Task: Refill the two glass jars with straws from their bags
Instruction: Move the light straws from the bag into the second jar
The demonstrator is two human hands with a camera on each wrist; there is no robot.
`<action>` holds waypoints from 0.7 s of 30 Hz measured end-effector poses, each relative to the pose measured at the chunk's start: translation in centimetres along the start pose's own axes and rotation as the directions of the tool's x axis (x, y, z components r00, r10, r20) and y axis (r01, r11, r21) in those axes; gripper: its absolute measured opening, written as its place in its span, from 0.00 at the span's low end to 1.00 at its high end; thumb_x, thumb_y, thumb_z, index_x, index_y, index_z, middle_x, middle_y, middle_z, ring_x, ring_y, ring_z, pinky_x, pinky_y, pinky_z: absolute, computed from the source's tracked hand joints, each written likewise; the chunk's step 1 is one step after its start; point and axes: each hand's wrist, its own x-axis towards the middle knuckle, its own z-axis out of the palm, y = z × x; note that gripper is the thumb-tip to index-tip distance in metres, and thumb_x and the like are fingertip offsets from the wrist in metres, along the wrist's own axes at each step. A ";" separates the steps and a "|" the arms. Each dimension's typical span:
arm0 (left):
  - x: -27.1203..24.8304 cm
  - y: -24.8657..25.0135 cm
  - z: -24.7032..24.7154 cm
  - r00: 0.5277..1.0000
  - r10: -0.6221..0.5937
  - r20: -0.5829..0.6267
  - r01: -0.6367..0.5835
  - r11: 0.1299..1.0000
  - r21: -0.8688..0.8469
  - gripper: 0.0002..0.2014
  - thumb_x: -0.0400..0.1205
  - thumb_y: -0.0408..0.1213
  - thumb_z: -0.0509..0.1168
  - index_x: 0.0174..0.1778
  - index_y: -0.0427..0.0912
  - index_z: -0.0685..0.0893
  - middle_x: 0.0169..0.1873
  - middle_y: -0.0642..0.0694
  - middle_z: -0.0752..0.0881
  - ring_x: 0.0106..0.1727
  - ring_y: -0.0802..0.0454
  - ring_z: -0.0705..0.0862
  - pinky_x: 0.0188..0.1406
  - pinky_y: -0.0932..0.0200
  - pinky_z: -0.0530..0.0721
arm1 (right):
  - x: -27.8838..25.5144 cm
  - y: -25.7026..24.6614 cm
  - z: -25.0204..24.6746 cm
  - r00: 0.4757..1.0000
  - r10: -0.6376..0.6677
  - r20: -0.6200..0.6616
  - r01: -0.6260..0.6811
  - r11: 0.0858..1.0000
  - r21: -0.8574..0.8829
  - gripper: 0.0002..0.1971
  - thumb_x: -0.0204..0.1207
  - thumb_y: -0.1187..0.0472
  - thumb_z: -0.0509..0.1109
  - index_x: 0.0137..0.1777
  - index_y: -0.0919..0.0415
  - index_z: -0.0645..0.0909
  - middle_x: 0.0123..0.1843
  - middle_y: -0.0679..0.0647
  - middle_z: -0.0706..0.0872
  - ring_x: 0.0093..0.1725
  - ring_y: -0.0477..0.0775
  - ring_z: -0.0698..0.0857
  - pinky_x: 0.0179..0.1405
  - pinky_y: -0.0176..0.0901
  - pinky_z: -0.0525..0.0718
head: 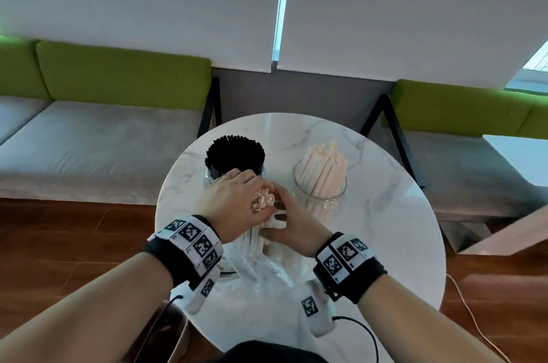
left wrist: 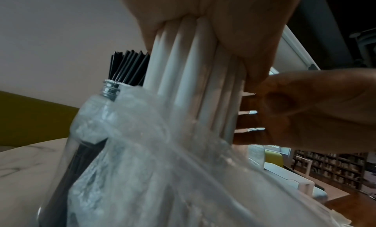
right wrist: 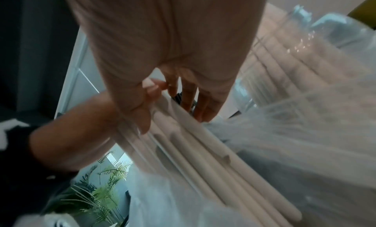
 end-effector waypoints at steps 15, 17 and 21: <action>0.0 -0.7 -0.7 0.998 0.047 0.045 -0.043 0.995 -0.092 0.33 0.66 0.63 0.70 0.65 0.57 0.71 0.59 0.60 0.80 0.61 0.58 0.75 0.63 0.66 0.68 | 1.2 1.7 2.9 0.964 0.046 -0.263 0.019 0.970 0.241 0.22 0.63 0.77 0.76 0.55 0.61 0.81 0.51 0.62 0.88 0.52 0.58 0.87 0.54 0.51 0.86; -0.1 -0.9 -0.9 0.997 0.059 0.041 -0.055 0.994 -0.099 0.31 0.69 0.57 0.71 0.66 0.53 0.72 0.61 0.57 0.80 0.63 0.56 0.75 0.64 0.67 0.64 | 1.4 1.5 2.6 0.961 0.045 -0.273 0.024 0.969 0.244 0.20 0.63 0.80 0.75 0.50 0.59 0.82 0.47 0.59 0.88 0.49 0.54 0.88 0.51 0.46 0.85; -0.2 -1.4 -1.0 0.996 0.074 0.051 -0.071 0.995 -0.073 0.23 0.74 0.49 0.67 0.65 0.52 0.74 0.60 0.57 0.81 0.61 0.54 0.76 0.61 0.67 0.66 | 1.3 1.2 2.3 0.962 0.078 -0.263 -0.016 0.973 0.231 0.17 0.68 0.80 0.71 0.37 0.55 0.78 0.31 0.42 0.82 0.32 0.35 0.80 0.34 0.30 0.78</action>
